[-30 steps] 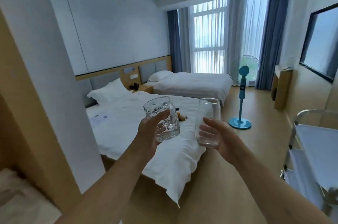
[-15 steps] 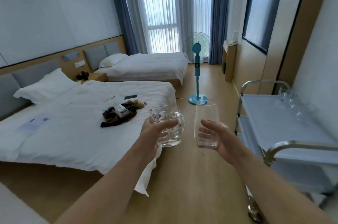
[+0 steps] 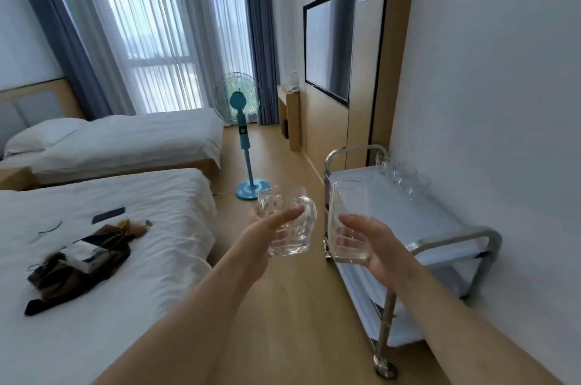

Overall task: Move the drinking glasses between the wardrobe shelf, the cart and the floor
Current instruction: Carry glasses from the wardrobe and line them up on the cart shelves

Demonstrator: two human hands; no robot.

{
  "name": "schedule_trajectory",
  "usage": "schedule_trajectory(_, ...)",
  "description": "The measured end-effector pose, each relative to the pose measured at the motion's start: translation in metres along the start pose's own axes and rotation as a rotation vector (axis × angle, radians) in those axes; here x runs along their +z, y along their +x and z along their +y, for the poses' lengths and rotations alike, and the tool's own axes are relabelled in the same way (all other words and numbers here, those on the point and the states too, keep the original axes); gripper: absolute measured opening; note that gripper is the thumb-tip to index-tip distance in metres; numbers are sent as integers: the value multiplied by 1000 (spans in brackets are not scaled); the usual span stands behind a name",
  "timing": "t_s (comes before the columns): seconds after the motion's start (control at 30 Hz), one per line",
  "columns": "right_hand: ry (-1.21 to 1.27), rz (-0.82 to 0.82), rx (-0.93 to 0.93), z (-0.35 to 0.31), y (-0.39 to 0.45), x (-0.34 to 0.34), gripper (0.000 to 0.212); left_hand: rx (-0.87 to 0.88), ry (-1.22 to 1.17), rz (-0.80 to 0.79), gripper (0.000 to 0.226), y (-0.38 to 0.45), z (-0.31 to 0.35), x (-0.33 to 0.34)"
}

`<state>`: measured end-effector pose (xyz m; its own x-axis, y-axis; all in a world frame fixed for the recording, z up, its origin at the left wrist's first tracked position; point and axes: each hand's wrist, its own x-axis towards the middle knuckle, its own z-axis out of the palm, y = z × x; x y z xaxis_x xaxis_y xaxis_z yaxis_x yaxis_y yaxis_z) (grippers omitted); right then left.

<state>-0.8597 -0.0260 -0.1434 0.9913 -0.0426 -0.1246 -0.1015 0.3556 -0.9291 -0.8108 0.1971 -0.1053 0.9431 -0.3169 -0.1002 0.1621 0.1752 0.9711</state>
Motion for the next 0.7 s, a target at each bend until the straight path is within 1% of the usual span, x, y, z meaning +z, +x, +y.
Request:
schedule_trajectory(0.1, -2, 88, -33, -3, 15, -4, 39, 21, 27, -92, 85, 29, 9, 0)
schedule_trajectory(0.17, -13, 130, -49, -3, 25, -6, 38, 10, 26, -110, 92, 48, 11, -1)
schedule_trajectory(0.23, -16, 178, -42, -1, 33, -7, 49, 0, 26, -135, 96, 65, 11, -1)
schedule_trajectory(0.33, 1, 247, -20, 5, 43, -9, 63, -24, 33, -174, 93, 88, 4, -5)
schedule_trajectory(0.47, -4, 301, 9, 14, 55, -14, 70, -73, 15, -197, 92, 116, -12, -7)
schedule_trajectory(0.7, 3, 307, 22, 21, 94, -42, 65, -196, 10, -197, 97, 167, -37, 1)
